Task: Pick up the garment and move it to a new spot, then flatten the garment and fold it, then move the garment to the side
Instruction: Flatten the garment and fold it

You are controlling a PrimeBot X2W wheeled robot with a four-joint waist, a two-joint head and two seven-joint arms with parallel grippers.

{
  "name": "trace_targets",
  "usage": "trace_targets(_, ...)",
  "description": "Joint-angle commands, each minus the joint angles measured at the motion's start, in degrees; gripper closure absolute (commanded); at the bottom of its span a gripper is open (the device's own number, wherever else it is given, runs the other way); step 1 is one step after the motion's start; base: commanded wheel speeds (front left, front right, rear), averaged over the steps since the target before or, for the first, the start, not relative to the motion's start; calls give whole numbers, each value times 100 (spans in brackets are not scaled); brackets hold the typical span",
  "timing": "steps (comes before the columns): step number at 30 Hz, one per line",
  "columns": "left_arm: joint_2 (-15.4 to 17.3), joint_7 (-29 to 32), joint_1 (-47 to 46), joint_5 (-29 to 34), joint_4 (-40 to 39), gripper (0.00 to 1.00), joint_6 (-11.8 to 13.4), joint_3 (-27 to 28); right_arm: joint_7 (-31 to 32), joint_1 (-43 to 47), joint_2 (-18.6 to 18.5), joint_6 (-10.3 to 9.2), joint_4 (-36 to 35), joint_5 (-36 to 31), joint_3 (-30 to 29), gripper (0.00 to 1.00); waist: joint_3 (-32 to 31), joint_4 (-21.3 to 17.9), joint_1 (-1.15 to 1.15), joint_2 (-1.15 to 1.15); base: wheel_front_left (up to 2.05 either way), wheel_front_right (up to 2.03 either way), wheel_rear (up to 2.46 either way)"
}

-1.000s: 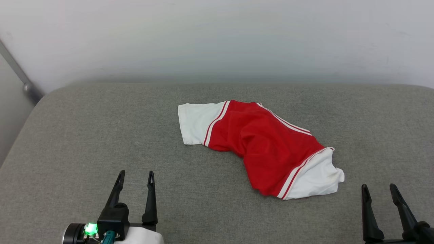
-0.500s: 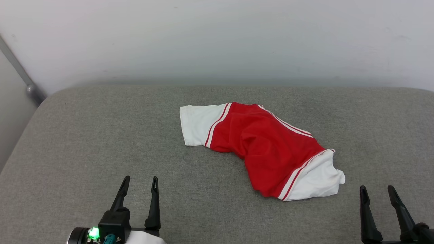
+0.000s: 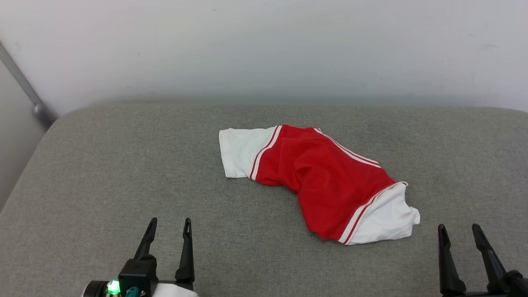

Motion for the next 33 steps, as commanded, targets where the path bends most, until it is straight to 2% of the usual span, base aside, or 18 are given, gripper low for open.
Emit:
trace_targets(1, -31, -14, 46, 34, 7, 0, -34, 40, -14, 53, 5, -2, -19, 5, -8, 0, -2, 1, 0, 0, 0, 0, 0)
trace_targets(9, -74, -14, 36, 69, -2, 0, -65, 122, -14, -276, 4, -3, -351, 17, -196, 0, 11, 6, 0, 0, 0, 0, 0)
trace_targets(14, -102, -14, 49, 63, -61, 0, -13, 208, -14, -939, 5, -2, -801, -395, -226, 0, 84, -85, 0, 0, 0, 0, 0)
trace_targets(18, -117, -14, 11, 53, -111, 0, 8, 244, -13, -1586, -3, -3, -902, -880, 13, 0, 183, -128, 0, 0, 0, 0, 0)
trace_targets(21, -122, -14, -77, 45, -139, 0, -2, 261, -13, -2013, -332, -4, -549, -962, 298, 0, 286, -126, 0, 0, 0, 0, 0)
trace_targets(24, -128, -14, -135, 37, -160, 0, -13, 285, 238, -2406, -981, -4, 119, -920, 817, 0, 381, -102, 0, 0, 0, 0, 0)
trace_targets(28, -135, -14, -212, 17, -201, 0, 5, 331, 1358, -2960, -1869, -4, 694, -479, 1699, 0, 557, -74, 0, 0, 0, 0, 0)
trace_targets(33, -138, -14, -358, 31, -223, 0, -27, 343, 3077, -3530, -2910, -4, 942, 693, 3101, 0, 838, -18, 0, 0, 0, 0, 0)
